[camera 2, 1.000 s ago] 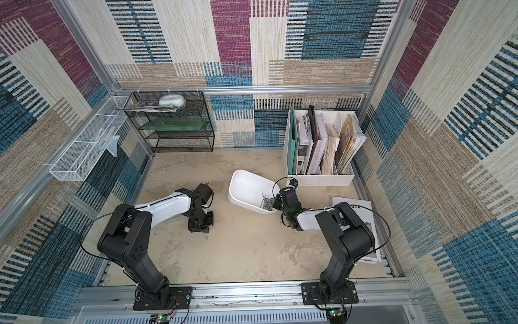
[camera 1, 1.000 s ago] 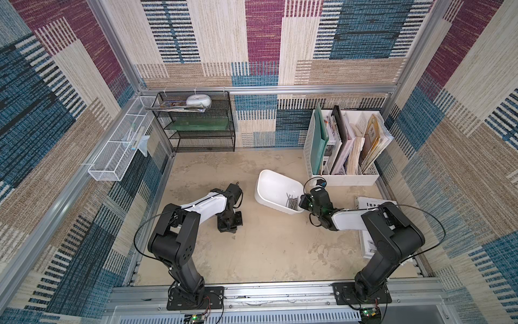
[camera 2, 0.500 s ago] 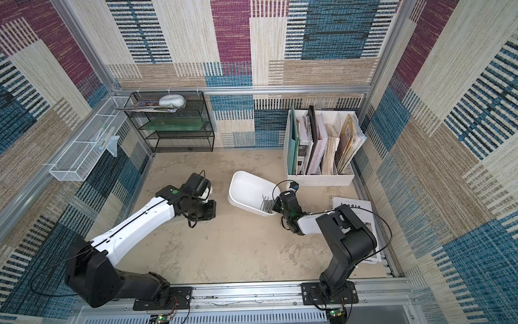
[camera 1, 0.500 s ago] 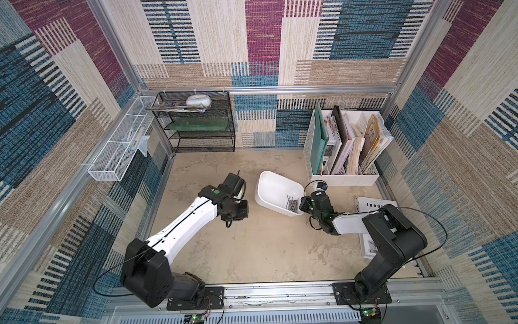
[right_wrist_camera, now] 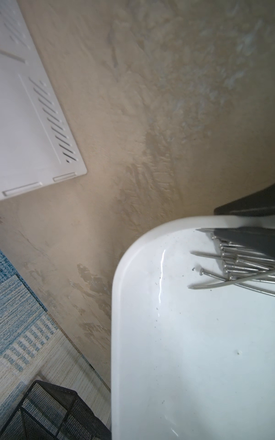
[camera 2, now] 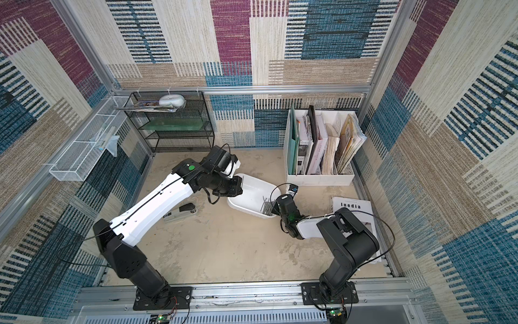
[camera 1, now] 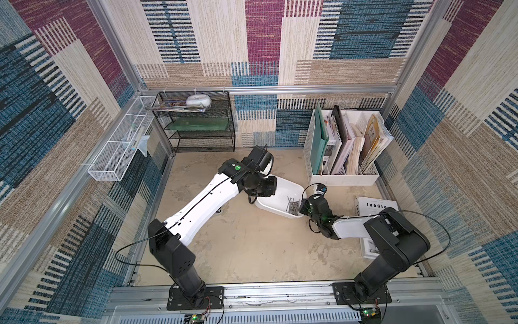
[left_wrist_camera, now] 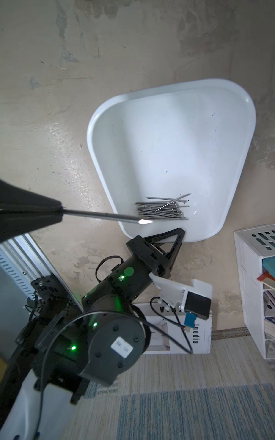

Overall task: Put the nails on the desktop into the storage box
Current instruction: Place the nail in the storage box.

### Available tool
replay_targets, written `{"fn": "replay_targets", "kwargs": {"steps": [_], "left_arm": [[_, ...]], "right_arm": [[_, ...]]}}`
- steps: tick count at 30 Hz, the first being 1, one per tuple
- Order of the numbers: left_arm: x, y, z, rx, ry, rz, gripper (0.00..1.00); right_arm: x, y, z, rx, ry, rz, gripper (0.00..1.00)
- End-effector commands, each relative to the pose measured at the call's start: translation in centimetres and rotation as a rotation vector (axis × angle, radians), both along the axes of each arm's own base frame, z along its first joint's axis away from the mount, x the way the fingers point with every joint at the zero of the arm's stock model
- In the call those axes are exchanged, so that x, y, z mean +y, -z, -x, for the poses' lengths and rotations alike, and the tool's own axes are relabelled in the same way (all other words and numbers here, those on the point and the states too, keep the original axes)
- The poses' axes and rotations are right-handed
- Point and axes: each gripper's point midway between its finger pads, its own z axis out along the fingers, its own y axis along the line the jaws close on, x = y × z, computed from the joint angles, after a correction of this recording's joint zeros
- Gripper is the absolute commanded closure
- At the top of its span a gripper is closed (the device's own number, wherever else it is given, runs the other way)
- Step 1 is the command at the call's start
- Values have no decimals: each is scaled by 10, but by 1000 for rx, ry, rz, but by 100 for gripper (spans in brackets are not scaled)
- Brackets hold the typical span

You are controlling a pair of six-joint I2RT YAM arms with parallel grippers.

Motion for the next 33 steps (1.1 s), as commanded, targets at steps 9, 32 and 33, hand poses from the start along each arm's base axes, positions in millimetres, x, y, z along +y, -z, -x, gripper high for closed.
{"fn": "replay_targets", "kwargs": {"steps": [9, 32, 33], "left_arm": [[-39, 64, -12, 107, 92, -100, 100], [-35, 152, -23, 214, 84, -274, 100], [-36, 154, -21, 228, 86, -268, 100]], "right_arm": [[-24, -7, 17, -91, 112, 57, 100], [-11, 4, 13, -65, 67, 26, 100], [-11, 3, 13, -64, 68, 26, 100]]}}
